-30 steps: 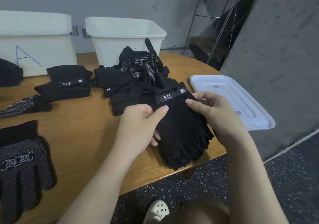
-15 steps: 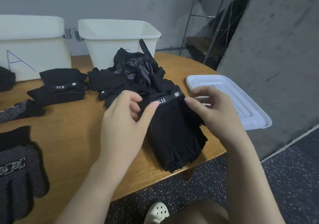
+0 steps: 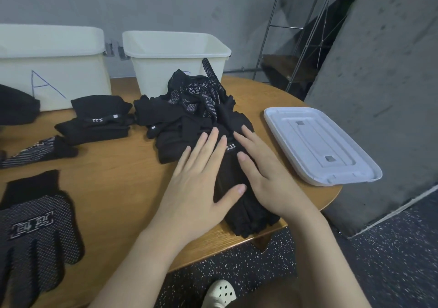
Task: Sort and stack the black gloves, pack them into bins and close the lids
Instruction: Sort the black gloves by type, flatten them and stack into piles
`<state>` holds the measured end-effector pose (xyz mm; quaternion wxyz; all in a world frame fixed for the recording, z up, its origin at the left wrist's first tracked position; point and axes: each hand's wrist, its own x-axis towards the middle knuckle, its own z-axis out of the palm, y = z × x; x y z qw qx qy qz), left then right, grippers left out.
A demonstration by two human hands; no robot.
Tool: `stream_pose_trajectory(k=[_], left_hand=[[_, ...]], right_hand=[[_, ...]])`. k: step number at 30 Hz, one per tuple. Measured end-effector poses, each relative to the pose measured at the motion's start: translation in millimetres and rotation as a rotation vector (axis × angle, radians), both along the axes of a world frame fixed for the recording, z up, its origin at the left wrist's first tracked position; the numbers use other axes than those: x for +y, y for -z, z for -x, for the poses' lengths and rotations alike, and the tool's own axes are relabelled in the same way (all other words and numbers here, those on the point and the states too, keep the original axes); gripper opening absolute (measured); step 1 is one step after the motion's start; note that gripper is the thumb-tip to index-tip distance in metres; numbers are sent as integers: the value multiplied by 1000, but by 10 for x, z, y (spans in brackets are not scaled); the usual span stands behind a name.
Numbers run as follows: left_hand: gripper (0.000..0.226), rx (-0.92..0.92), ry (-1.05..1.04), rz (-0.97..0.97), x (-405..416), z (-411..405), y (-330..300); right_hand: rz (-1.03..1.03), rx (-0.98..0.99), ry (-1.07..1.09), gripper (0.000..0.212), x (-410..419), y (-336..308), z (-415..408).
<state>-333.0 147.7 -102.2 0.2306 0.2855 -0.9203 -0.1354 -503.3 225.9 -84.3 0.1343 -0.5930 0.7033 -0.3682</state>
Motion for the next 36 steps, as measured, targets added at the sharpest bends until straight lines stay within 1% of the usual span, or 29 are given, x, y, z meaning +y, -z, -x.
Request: stream_pose_trajectory(k=[3,8,13,17,20,25,28,31,33,36], left_hand=[[91,-47,-7,-21,-27,-11,78],[93,-105,8,-38,-21,5,139],[92,-149,-6,5,-29,0,188],[93,-138,-11,4,-39,14,170],[89,-155,-10,47,-1,-103,98],[82,-137,-72,92,58,-630,-183],[82,-113,-153,70,54,-1145,-337],[77,-113,-262,30,2,-1731,-343],[75,-122,-337,-5,-52,-2107,-258],[74,-113,-385,-74,-114,-2535,-127]], right_hand=[[-83,61,-7,51,-1,49,5],[-212,175,-13,59,2,95,0],[-222,185,-6,61,-27,150,20],[-226,209,0,61,-13,139,-2],[-262,249,4,64,33,75,-37],[-329,365,42,71,87,-308,-91],[-274,480,30,79,112,-556,-241],[-181,604,-16,81,28,-679,-545],[-146,599,-98,78,-106,-706,-867],[-163,464,-238,65,-363,-641,-1380]])
